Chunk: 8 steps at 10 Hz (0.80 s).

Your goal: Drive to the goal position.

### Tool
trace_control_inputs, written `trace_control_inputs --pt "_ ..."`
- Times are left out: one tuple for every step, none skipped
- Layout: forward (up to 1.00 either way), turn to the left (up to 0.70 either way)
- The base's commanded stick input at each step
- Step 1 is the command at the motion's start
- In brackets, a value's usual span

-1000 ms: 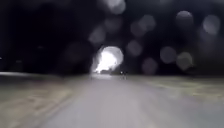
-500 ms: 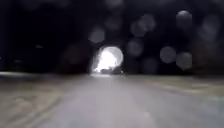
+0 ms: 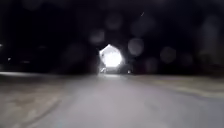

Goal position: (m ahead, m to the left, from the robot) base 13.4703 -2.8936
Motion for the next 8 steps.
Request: trace_control_inputs --pt "1.00 0.10" --pt "1.00 0.29" --pt "1.00 0.40" --pt "1.00 0.05" --pt "1.00 0.00" --pt "1.00 0.00" --pt "1.00 0.00" --pt "1.00 0.00"
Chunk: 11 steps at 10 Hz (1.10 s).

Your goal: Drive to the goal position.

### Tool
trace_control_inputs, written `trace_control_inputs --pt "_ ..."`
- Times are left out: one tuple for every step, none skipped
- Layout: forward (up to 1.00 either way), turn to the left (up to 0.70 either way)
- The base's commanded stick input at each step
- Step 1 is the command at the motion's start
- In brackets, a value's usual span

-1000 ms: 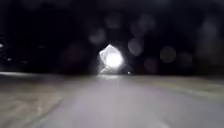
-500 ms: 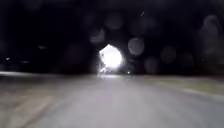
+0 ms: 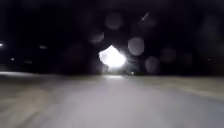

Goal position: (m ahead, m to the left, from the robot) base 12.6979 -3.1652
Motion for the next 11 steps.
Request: trace_control_inputs --pt "1.00 0.00" --pt "1.00 0.00" --pt "1.00 0.00" --pt "1.00 0.00" --pt "1.00 0.00" --pt "1.00 0.00" --pt "1.00 0.00" --pt "1.00 0.00" --pt "1.00 0.00" --pt "1.00 -0.01" --pt "1.00 -0.03"
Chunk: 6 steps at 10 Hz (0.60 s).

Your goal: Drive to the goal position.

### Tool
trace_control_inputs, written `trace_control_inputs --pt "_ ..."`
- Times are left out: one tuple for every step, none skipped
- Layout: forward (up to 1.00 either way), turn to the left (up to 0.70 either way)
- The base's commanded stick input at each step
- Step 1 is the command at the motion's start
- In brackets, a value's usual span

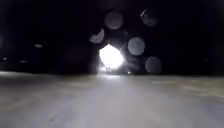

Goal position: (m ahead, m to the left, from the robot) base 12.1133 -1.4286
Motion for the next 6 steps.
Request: trace_control_inputs --pt "1.00 -0.37" --pt "1.00 -0.36" --pt "1.00 -0.12" --pt "1.00 0.00" --pt "1.00 0.00" --pt "1.00 0.00"
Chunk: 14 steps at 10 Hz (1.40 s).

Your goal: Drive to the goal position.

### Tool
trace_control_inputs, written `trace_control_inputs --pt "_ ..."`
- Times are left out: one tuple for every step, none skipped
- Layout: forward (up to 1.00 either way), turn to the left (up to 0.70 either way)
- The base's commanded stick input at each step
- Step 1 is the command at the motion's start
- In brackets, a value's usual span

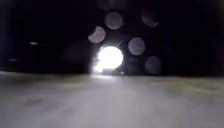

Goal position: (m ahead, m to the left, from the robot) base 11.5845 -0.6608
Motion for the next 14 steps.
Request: trace_control_inputs --pt "1.00 0.00" --pt "1.00 0.00" --pt "1.00 0.00" --pt "1.00 0.00" --pt "1.00 0.00" --pt "1.00 0.00" --pt "1.00 0.00" --pt "1.00 0.00" --pt "1.00 0.00" --pt "1.00 0.00" --pt "1.00 0.00" --pt "1.00 0.00" --pt "1.00 0.23" --pt "1.00 0.40"
